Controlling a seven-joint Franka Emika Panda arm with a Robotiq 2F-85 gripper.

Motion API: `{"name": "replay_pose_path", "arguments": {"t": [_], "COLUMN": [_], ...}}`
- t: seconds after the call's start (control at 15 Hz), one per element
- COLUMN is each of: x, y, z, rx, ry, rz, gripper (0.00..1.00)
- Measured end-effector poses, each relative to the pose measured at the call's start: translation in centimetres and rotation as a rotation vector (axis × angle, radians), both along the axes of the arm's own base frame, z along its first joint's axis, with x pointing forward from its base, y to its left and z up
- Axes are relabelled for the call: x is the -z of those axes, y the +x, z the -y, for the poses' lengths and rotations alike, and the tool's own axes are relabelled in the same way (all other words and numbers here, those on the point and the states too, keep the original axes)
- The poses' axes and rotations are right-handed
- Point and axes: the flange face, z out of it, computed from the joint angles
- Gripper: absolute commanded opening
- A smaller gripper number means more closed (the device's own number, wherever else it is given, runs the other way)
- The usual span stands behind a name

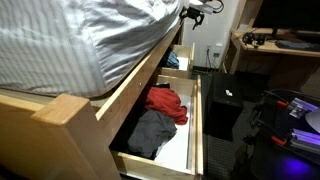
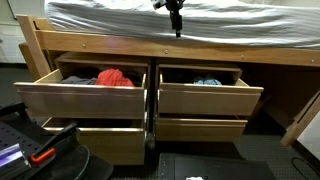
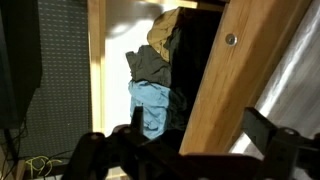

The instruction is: Open the top right drawer, pick up the orange cloth from the top left drawer and put it in the top right drawer.

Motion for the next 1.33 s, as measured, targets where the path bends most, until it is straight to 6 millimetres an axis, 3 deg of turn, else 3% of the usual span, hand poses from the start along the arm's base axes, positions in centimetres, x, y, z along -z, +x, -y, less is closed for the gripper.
{"name": "replay_pose_path", "arguments": {"t": [0.53, 0.8, 0.93, 1.33], "x": [0.8, 4.8, 6.3, 6.5], "y": [-0.5, -0.3, -0.1, 0.0], "z": [-3.6, -5.9, -6.4, -6.5], "rx": [-0.256, -0.369, -0.381, -0.384], "ry": [0.140, 0.131, 0.128, 0.127], "rz": [-0.212, -0.279, -0.292, -0.292], "gripper": [1.00, 1.00, 1.00, 1.00]}}
